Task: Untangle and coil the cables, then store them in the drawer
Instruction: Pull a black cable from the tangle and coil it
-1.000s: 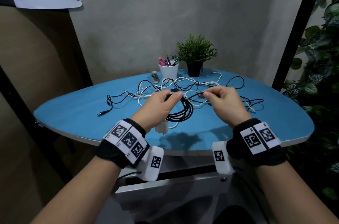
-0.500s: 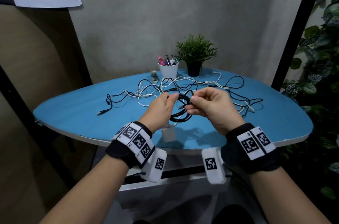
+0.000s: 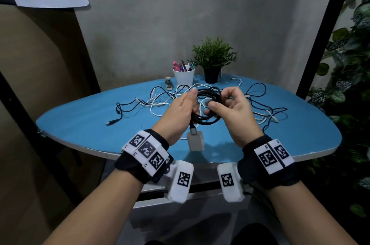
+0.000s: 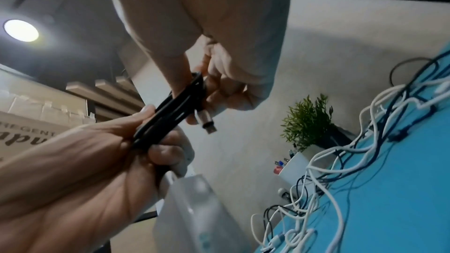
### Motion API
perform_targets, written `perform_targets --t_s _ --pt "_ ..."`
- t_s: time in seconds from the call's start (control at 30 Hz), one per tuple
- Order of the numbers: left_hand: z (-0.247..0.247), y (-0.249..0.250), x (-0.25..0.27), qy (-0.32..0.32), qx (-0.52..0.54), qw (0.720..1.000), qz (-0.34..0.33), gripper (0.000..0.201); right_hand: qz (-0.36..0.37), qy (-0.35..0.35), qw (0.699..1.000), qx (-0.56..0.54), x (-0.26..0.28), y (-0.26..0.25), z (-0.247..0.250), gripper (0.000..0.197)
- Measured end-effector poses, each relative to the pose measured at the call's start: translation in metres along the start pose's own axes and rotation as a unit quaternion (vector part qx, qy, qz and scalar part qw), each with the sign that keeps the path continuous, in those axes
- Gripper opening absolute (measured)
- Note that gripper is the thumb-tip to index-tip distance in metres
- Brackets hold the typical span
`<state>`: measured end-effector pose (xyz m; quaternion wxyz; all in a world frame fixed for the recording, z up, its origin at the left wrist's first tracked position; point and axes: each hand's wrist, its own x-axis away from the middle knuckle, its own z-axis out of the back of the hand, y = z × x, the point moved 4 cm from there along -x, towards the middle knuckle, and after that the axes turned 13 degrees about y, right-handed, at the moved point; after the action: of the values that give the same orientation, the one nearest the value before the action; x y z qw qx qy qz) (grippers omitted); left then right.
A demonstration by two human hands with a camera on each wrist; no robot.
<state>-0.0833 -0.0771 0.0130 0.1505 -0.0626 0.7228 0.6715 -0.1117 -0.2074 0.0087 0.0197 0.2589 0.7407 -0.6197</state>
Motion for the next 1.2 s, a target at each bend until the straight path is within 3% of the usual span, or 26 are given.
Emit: perform_targets --t_s 0.23,0.33,0.53,0.77,1.03,1.2 --pt "0.002 -0.001 0.000 0.031 0.035 0.999 0.005 0.038 0.005 -0.037 0.998 0.041 0.008 -0.004 -0.006 0.004" --pt "0.006 0.002 0.000 0.038 0.014 0.999 -0.006 0.039 0.016 -0.028 0.998 0.057 0.006 -0.008 -0.003 0.017" --pt "0.006 0.003 0.000 0.030 0.031 0.999 0.001 0.038 0.037 -0.032 0.978 0.202 0.003 -0.001 -0.002 0.021" --pt "0.018 0.006 -0.004 0.042 -0.164 0.981 -0.097 0.039 0.039 -0.031 0.975 0.217 0.006 -0.002 0.001 0.039" --pt "0.021 -0.001 -0.006 0.030 -0.157 0.984 -0.081 0.040 0.034 0.003 0.980 0.198 0.001 -0.003 0.001 0.014" --pt "0.027 -0.007 -0.008 0.086 -0.131 0.987 -0.044 0.041 -0.024 -0.070 0.980 0.183 0.003 0.004 -0.006 0.019"
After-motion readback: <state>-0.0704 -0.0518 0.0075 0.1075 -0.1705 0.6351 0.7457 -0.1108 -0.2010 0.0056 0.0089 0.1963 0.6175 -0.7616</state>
